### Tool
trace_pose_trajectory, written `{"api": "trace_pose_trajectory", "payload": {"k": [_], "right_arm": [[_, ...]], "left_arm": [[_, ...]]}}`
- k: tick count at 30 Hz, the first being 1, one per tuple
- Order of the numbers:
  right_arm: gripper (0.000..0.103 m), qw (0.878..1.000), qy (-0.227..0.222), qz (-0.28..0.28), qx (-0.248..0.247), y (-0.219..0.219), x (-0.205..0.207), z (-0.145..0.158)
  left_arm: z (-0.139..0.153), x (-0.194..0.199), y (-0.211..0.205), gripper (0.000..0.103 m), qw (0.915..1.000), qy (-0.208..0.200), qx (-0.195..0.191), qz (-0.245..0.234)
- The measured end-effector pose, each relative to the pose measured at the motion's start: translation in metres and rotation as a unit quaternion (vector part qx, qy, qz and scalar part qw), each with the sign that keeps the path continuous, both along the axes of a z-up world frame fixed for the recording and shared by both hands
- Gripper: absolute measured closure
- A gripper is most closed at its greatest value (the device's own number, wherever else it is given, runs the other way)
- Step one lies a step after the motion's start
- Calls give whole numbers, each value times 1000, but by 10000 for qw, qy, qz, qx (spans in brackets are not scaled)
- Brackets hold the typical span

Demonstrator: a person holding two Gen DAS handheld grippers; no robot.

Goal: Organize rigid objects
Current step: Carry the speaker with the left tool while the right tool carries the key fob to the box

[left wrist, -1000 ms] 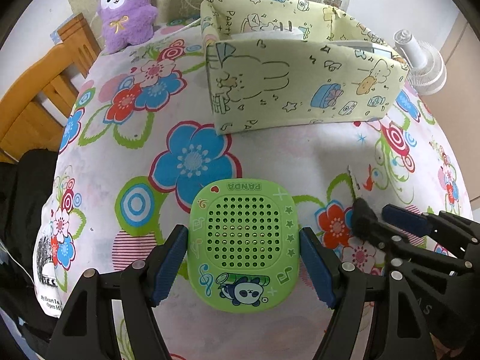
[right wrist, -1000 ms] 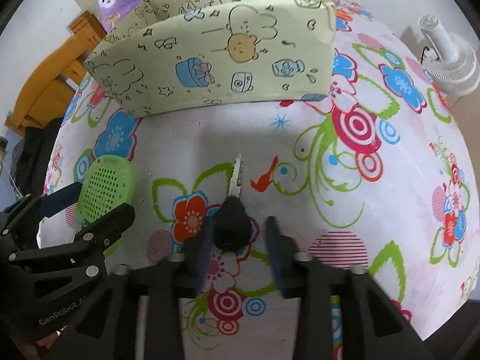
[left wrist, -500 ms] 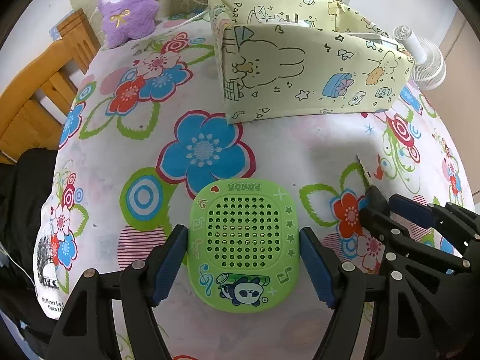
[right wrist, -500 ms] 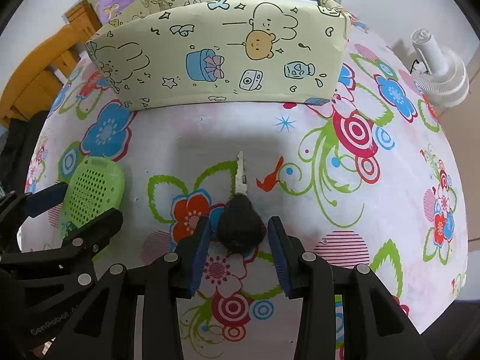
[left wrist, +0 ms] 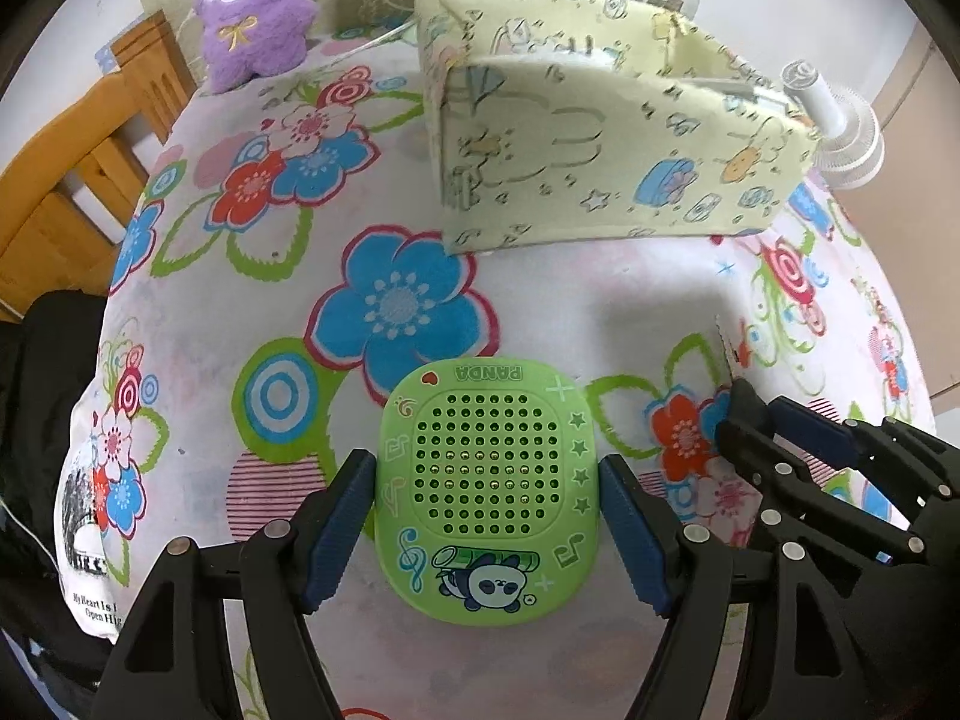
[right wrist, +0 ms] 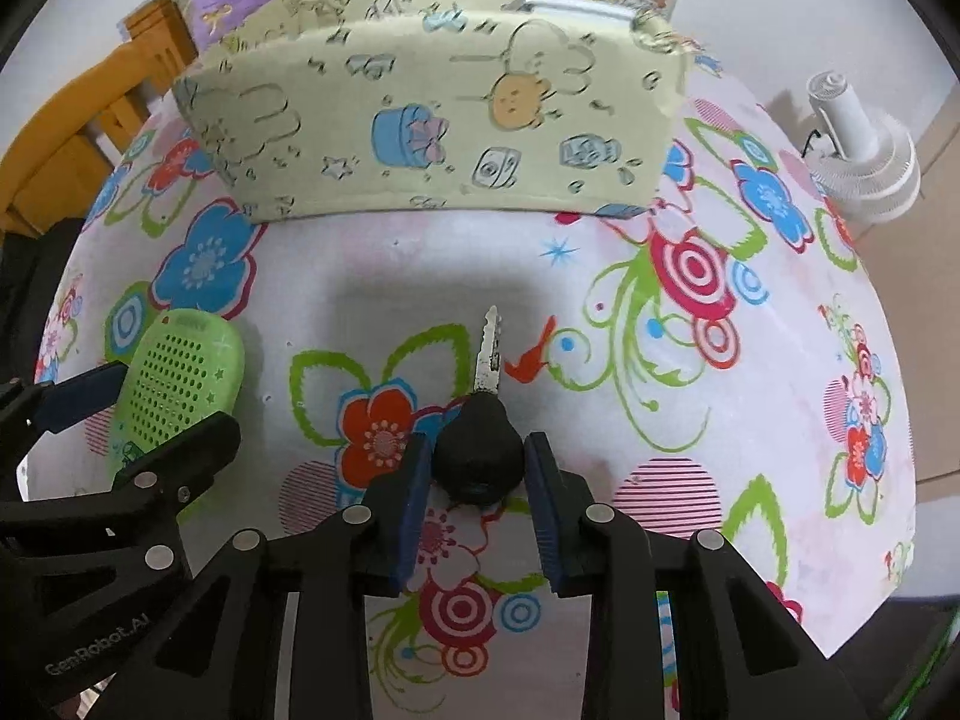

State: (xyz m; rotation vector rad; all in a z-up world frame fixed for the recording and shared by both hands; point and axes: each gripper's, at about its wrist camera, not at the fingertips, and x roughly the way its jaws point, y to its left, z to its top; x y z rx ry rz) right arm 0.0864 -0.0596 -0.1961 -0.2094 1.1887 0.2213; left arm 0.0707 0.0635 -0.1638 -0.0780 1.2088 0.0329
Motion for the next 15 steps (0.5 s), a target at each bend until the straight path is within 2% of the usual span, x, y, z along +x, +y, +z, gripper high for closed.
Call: {"api": "trace_pose_trajectory", "payload": {"k": [6, 15], "right_arm": [[69, 9998, -127, -70, 114, -9, 3, 22], [69, 9987, -313, -192, 353, -22, 8, 58]], "left_arm": [[19, 5, -7, 26, 9998, -173, -56, -71], [55, 11, -17, 26, 9988, -449, 108, -174]]}}
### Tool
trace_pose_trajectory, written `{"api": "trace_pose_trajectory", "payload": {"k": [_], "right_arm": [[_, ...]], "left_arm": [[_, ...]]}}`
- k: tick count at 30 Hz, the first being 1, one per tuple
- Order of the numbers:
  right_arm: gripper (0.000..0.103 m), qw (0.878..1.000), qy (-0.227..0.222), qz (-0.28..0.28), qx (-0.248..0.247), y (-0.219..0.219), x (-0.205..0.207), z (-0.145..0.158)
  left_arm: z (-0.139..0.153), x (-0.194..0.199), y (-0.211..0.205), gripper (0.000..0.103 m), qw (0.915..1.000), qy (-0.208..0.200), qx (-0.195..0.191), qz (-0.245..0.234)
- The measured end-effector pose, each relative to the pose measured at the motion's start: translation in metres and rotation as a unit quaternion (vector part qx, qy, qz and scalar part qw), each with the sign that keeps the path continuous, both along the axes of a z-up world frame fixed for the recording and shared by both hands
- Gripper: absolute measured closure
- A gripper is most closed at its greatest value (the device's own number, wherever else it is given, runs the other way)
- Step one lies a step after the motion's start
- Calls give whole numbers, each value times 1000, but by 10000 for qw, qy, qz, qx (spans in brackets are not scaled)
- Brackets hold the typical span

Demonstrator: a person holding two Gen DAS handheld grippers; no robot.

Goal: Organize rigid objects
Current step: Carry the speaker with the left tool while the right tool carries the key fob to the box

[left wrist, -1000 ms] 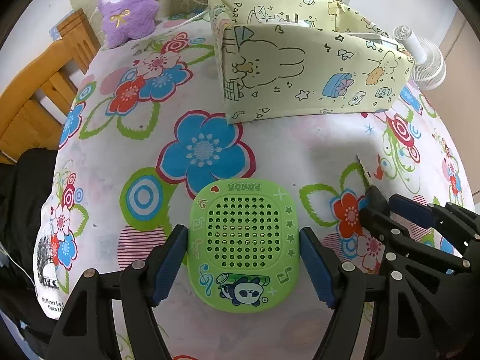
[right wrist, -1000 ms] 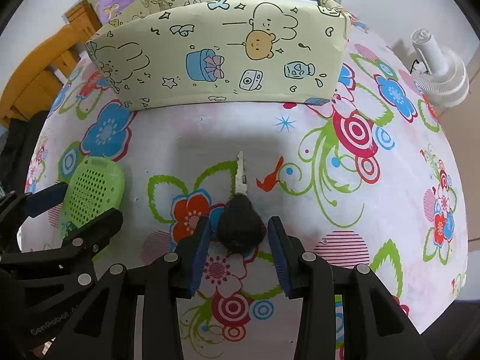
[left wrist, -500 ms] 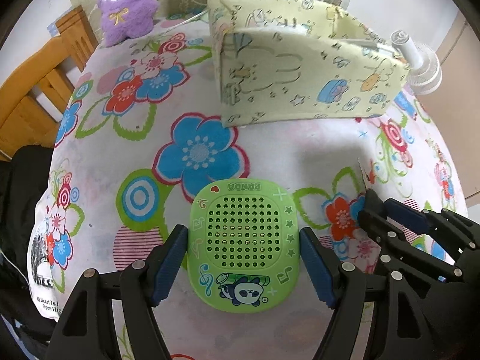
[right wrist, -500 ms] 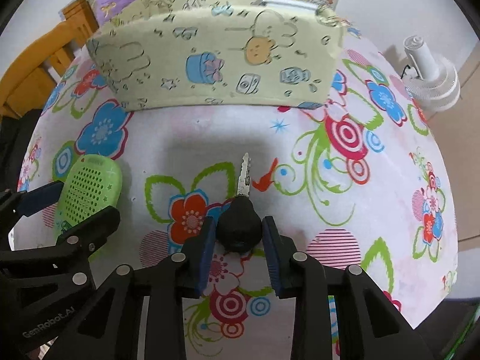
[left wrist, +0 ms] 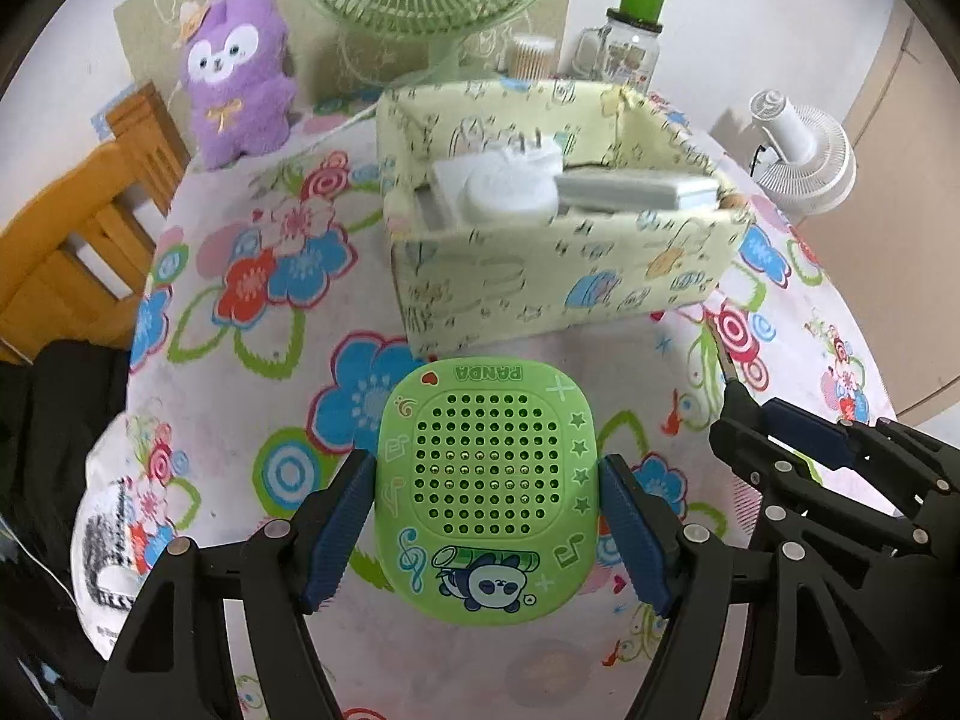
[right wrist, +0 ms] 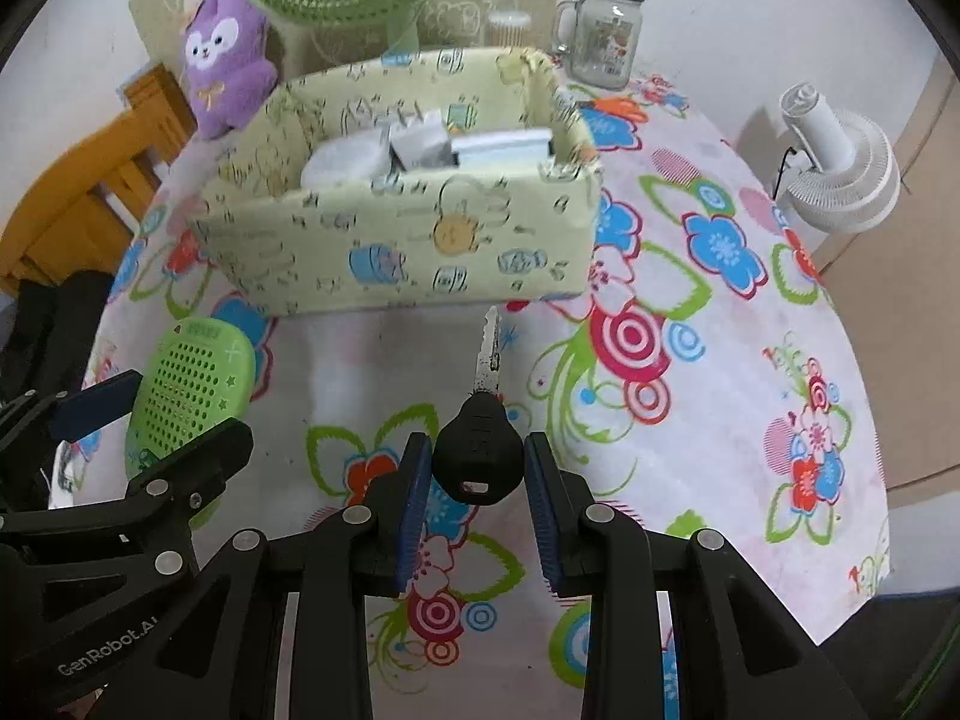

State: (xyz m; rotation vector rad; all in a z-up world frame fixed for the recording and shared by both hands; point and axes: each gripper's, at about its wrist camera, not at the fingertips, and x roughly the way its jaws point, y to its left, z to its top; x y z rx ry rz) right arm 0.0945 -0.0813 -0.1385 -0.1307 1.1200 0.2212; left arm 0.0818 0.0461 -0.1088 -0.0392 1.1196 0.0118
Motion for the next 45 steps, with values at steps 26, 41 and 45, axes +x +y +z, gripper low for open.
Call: {"api": "trace_pose_trajectory", "payload": {"k": [26, 41, 45], "right_arm": [[69, 9984, -565, 35, 29, -17, 15, 78], [69, 9967, -693, 398, 148, -14, 52, 83], [69, 9960, -706, 522, 144, -13, 65, 82]], "left_arm": [[72, 12, -17, 26, 9982, -604, 62, 0], [76, 42, -14, 26, 9978, -644, 36, 171], [75, 54, -14, 26, 9977, -640, 60, 219]]}}
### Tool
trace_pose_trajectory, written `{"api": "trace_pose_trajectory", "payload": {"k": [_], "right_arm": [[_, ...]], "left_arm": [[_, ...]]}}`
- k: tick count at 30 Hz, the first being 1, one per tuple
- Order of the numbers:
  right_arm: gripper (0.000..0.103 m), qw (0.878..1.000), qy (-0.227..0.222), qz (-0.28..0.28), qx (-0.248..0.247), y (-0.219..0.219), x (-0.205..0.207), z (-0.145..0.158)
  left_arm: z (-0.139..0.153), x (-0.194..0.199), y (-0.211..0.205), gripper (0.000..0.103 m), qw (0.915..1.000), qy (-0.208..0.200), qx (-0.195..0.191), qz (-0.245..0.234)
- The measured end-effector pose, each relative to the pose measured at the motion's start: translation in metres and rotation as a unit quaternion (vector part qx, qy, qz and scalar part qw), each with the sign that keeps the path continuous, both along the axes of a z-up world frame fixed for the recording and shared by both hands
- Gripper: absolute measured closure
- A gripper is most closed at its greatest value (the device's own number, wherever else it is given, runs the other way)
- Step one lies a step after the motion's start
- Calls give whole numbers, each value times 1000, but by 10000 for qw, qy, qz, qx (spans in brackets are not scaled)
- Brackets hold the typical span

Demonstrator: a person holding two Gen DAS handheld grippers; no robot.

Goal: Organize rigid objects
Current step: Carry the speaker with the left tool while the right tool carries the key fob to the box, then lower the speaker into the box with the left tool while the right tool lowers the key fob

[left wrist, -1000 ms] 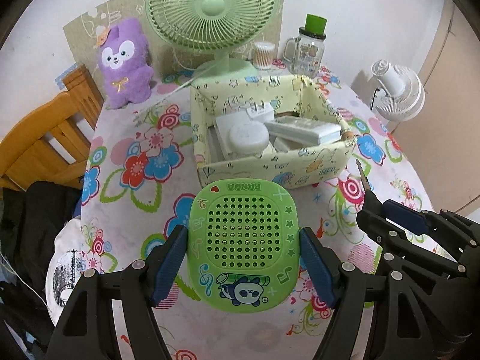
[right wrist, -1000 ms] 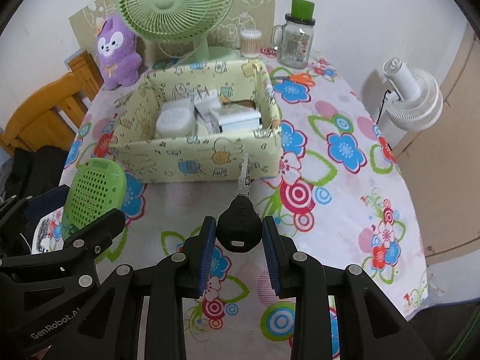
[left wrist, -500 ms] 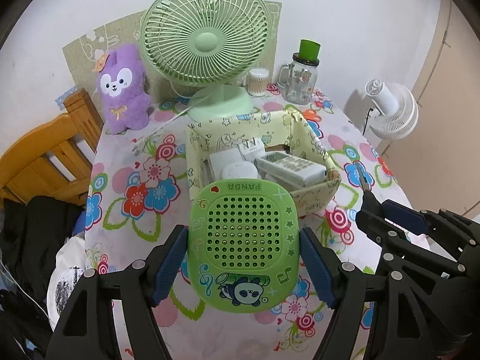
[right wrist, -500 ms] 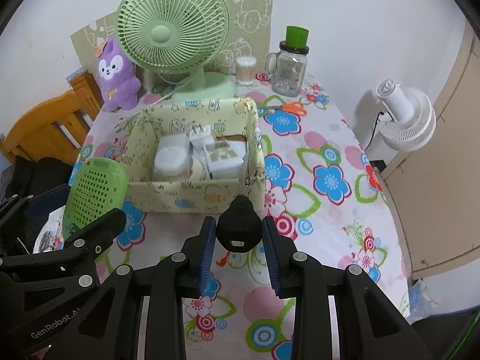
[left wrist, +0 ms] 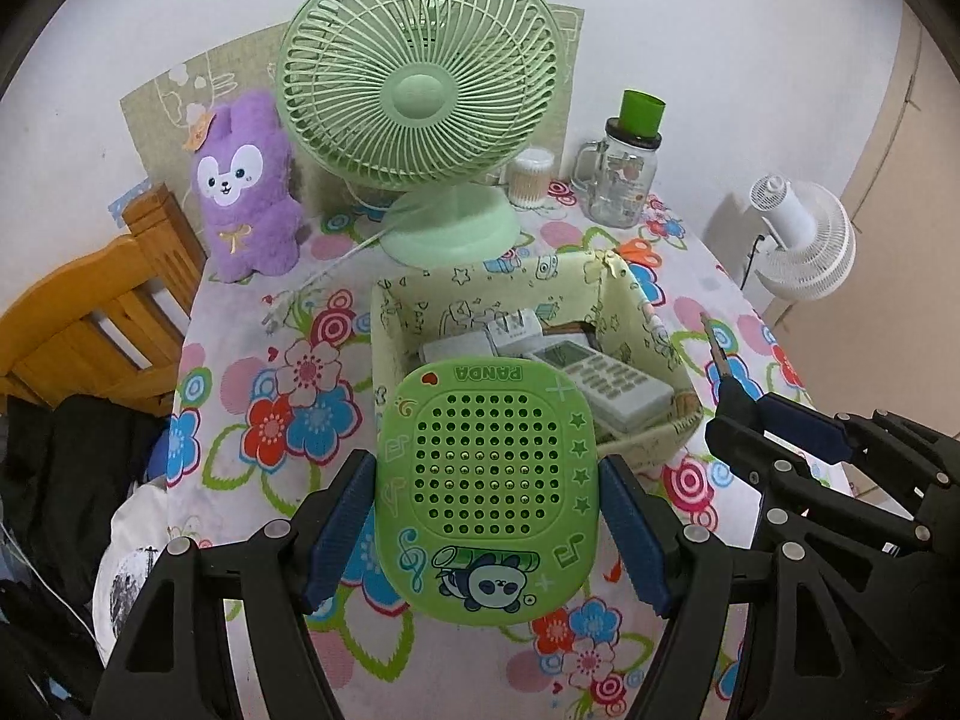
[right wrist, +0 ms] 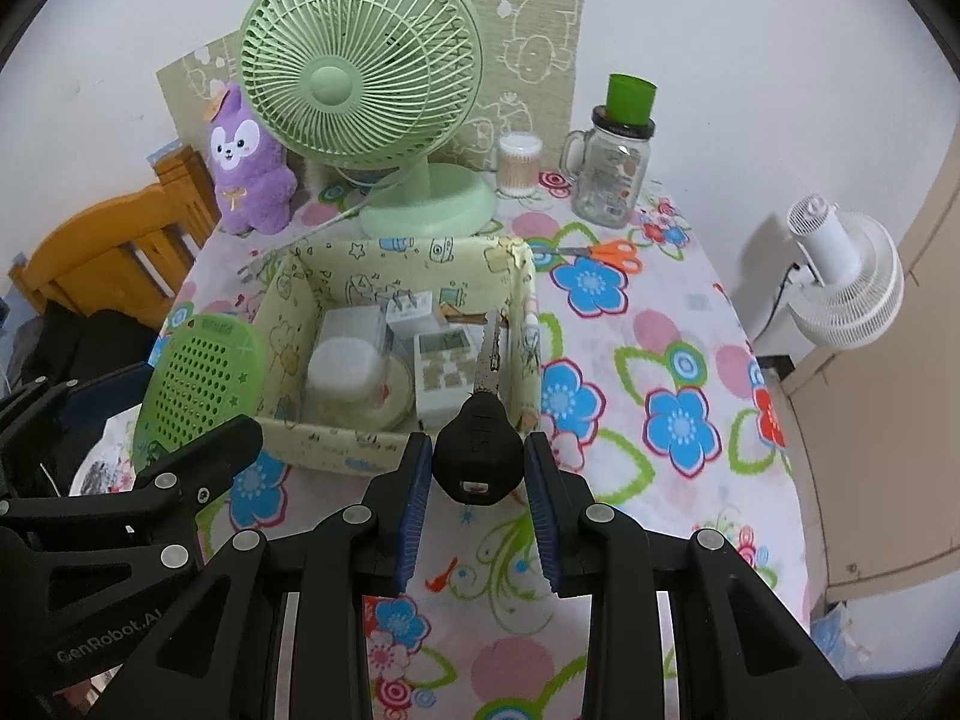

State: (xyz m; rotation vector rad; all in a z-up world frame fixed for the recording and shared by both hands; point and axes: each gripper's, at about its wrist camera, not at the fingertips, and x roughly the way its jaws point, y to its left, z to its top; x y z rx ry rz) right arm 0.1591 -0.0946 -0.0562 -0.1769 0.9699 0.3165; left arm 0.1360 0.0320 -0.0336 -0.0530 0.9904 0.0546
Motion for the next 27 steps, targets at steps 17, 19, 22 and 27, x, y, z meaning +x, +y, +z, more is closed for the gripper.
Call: {"api": "trace_pose_trajectory", "payload": {"k": [17, 19, 22, 27], "right_arm": [[69, 9990, 158, 426, -4, 13, 54, -15], [69, 9989, 181, 423, -25, 14, 58, -18], [69, 9988, 222, 426, -62, 16, 65, -22], [69, 9985, 313, 433, -93, 17, 74, -30]], "left_arm": [[-22, 48, 14, 26, 9994, 232, -5, 251], [-27, 53, 15, 26, 9993, 266, -25, 250], [-35, 61, 16, 26, 9991, 335, -43, 259], [-51, 74, 14, 26, 9986, 479, 24, 221]]}}
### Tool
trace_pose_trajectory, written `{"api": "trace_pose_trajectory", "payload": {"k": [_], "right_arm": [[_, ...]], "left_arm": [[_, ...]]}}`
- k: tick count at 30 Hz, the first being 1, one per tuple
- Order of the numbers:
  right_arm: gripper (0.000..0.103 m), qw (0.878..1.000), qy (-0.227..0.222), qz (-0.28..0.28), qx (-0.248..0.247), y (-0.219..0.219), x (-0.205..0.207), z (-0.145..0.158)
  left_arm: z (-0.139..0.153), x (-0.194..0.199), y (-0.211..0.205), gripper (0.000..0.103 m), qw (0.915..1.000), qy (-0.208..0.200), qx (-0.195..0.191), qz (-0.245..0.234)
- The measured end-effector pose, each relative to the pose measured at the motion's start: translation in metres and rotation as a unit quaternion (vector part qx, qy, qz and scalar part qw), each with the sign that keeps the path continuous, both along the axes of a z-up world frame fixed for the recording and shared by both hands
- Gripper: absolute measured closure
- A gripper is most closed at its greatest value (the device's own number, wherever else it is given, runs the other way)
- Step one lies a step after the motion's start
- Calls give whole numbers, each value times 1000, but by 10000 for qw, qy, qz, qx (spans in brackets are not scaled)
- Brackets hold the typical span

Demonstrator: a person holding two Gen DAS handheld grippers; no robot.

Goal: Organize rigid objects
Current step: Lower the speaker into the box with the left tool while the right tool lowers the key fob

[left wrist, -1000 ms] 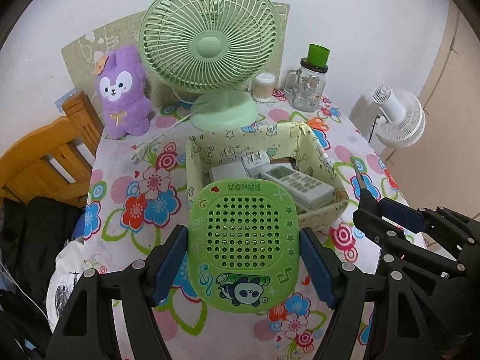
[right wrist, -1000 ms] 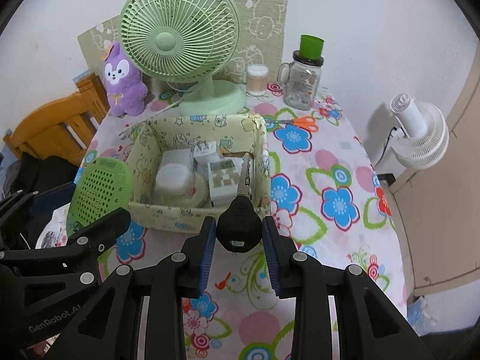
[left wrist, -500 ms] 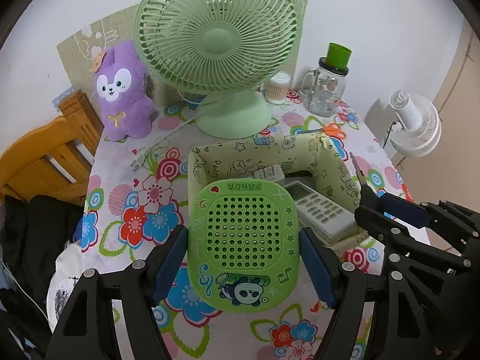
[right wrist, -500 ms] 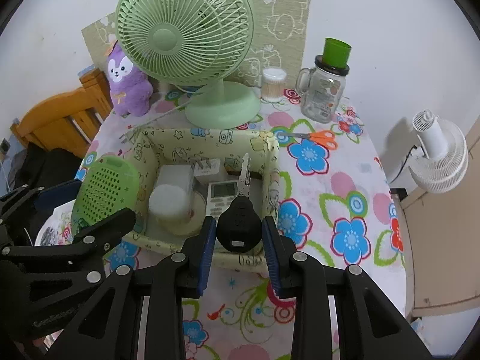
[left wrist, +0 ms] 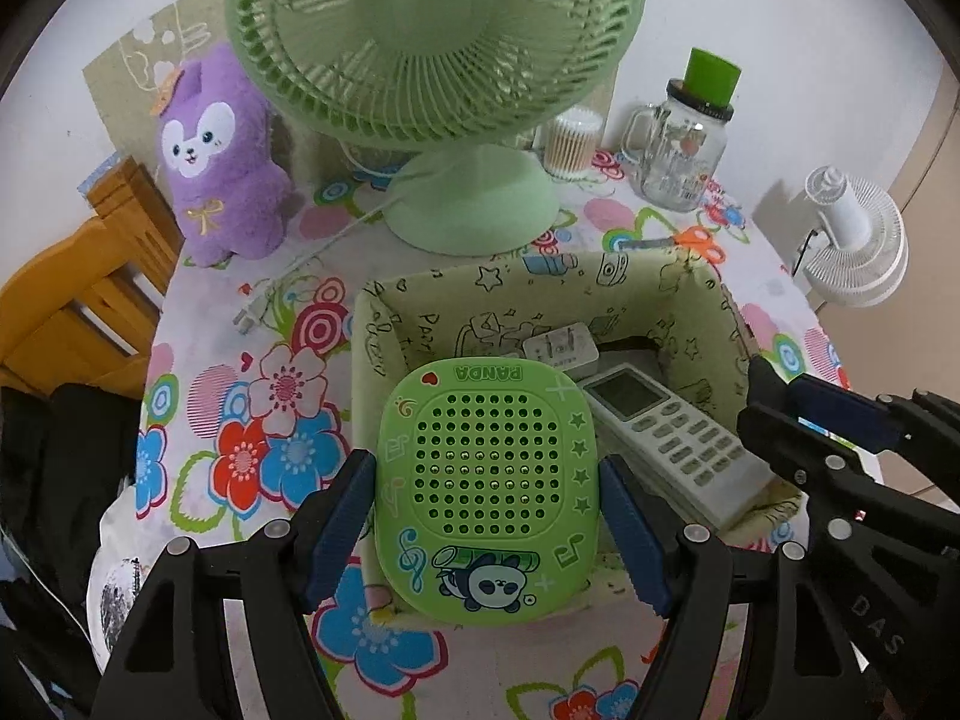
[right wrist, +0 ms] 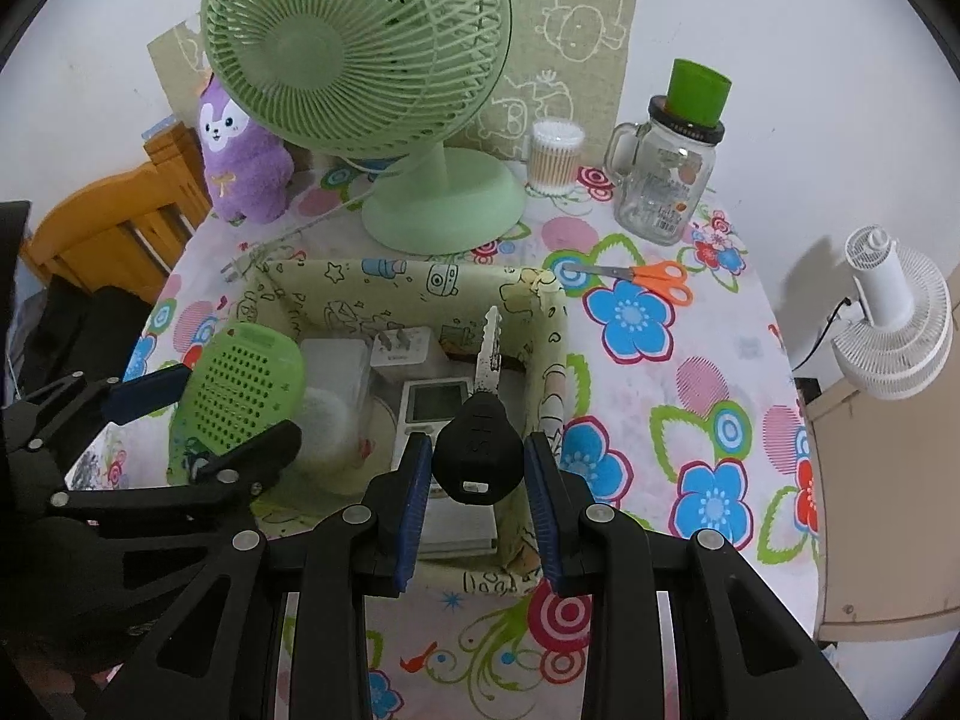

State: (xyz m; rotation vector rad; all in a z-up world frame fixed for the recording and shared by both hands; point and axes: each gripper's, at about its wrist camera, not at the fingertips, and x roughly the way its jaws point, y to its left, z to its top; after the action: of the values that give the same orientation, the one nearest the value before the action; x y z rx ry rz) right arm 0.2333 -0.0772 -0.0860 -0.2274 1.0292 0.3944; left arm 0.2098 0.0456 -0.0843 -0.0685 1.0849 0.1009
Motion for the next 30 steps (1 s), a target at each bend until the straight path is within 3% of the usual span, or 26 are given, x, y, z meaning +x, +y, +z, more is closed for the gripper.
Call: {"api": "trace_pose_trajectory", "payload": {"k": [15, 18, 22, 30], "right_arm": [[69, 9998, 158, -24, -125, -1, 14, -15], [69, 9998, 164, 12, -132, 1, 15, -15], [69, 9997, 199, 53, -135, 4, 17, -17], [69, 9994, 269, 162, -128, 19, 20, -24]], "left_arm": [[-24, 14, -10, 26, 9993, 253, -78, -281], [-25, 13, -12, 17, 9990, 246, -158, -344], [-20, 10, -14, 7, 9991, 107, 12, -405], [-17, 7, -10, 6, 9986, 149, 61, -513]]}}
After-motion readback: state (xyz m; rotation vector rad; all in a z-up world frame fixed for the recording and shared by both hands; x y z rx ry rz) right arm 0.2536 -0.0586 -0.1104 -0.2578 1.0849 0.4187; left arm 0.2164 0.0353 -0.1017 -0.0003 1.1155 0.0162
